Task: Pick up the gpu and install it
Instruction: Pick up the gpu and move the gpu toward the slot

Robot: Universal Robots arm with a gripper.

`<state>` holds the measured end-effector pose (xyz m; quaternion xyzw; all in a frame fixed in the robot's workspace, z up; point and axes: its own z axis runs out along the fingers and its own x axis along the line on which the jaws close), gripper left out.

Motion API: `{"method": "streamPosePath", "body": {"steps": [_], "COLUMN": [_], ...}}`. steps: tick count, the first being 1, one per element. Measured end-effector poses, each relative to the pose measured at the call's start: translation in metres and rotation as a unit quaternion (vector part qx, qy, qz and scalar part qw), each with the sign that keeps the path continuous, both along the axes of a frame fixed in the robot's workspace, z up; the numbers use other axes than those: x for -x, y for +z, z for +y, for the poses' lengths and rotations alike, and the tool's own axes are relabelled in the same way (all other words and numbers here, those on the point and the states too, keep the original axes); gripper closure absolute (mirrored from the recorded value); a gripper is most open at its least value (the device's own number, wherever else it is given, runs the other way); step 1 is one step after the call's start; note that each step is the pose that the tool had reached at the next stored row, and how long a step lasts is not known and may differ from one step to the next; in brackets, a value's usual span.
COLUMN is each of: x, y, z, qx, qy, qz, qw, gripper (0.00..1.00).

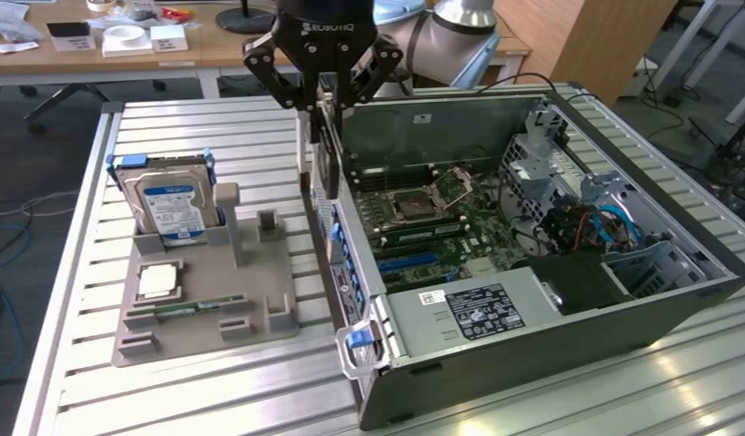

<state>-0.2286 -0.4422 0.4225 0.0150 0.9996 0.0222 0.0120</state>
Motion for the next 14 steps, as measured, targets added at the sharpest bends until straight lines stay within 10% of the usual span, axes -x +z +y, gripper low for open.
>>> {"method": "streamPosePath", "body": {"steps": [14], "x": [-0.047], "y": [0.0], "z": [0.0], "qx": [-0.0014], "qy": [0.0], "qz": [0.0], "qw": [1.0], "gripper": [0.73]}}
